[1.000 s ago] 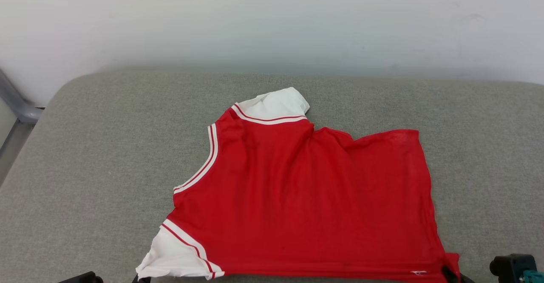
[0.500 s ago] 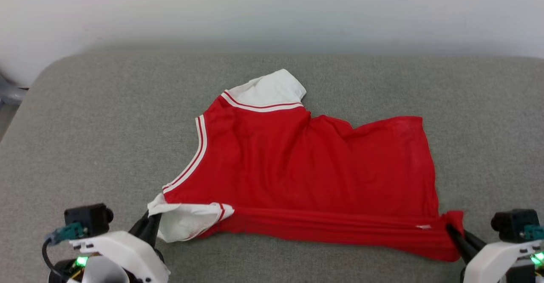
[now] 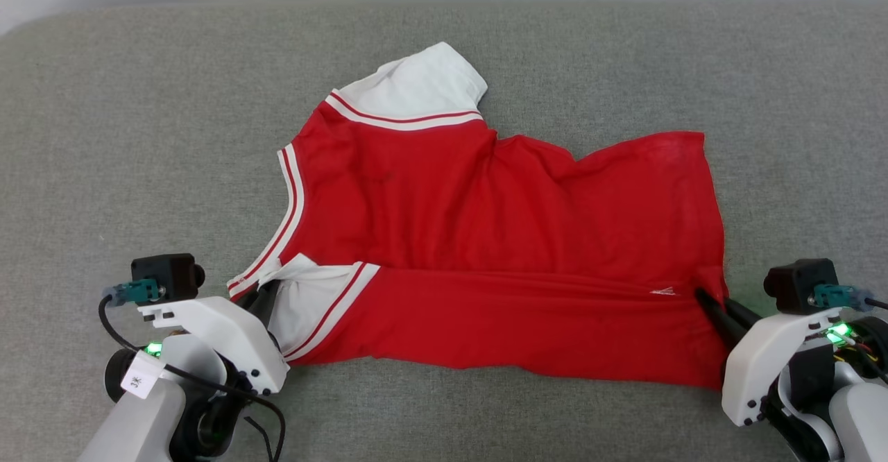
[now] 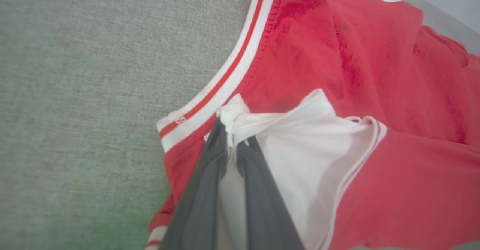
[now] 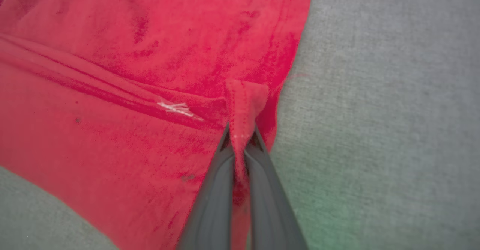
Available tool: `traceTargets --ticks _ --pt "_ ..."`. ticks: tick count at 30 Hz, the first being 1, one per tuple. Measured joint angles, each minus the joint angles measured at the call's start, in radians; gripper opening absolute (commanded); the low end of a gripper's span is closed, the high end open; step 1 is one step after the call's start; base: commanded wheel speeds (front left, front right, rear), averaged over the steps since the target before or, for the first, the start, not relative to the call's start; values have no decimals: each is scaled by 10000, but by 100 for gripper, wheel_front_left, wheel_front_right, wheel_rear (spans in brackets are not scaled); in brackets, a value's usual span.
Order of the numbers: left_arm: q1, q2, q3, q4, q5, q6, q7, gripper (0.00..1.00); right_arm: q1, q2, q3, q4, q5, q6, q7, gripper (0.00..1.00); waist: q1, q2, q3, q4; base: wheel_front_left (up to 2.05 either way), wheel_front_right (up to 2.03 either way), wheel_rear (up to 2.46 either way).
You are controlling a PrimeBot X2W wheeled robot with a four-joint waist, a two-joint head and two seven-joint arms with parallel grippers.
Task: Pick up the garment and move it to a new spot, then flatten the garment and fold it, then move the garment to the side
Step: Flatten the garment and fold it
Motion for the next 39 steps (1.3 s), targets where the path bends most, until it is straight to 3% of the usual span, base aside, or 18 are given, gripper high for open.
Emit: traceTargets --ticks 1,2,3,4,5,6,7,8,9,10,14,22,31,34,39 --pt "-100 -46 -31 211 -38 -84 25 0 -132 -10 105 142 0 0 -79 0 0 0 82 -12 0 0 0" --pt "-196 -82 -52 378 -46 -157 25 0 -238 -15 159 265 -6 2 -186 7 0 0 146 -22 0 0 0" --pt "-292 -111 -88 550 -88 -244 82 0 -333 -12 203 401 -4 2 -259 34 -1 0 194 -28 0 0 0" --pt "-364 -140 -136 683 -150 -341 125 0 -397 -15 251 518 -6 2 -320 100 -1 0 228 -30 0 0 0" --pt "-426 -174 -165 809 -151 -403 125 0 -456 -23 305 600 -35 2 -422 100 -1 0 250 -27 0 0 0" --pt "-484 -205 -209 930 -176 -460 161 13 -507 -10 349 679 29 2 -522 100 -1 0 258 -18 0 0 0" --pt "-537 -224 -236 1020 -222 -531 182 35 -546 -2 389 731 84 2 -648 100 -1 0 256 -9 0 0 0" --pt "-574 -259 -215 1091 -238 -585 128 70 -563 -8 447 742 36 2 -865 100 -1 0 247 1 0 0 0" --pt "-604 -309 -219 1164 -238 -612 63 88 -580 -2 464 775 71 2 -1045 100 -1 0 222 12 0 0 0" --pt "-627 -349 -232 1229 -240 -654 48 100 -577 -6 500 788 90 0 -1223 100 -1 0 187 21 0 0 0" --pt "-678 -309 -107 1448 -282 -744 -217 100 -494 132 113 493 59 -4 -2974 100 -2 0 -177 85 0 0 0" --pt "-668 516 276 890 -347 -598 113 100 267 738 -654 -178 -539 -6 -3565 100 -3 0 -868 143 0 0 0" --pt "-347 1985 104 -466 -1448 -504 3521 100 980 1469 -1179 -1089 -851 -6 -3076 100 -4 0 -1331 -37 0 0 0" --pt "-306 2222 67 -794 -1789 -303 4389 100 1021 1592 -1233 -1216 -920 -6 -3003 100 -4 0 -1250 -166 0 0 0" --pt "-180 2268 -21 -773 -1981 31 4897 100 1007 1764 -1252 -1317 -918 -6 -2978 100 -3 0 -960 -433 0 0 0"
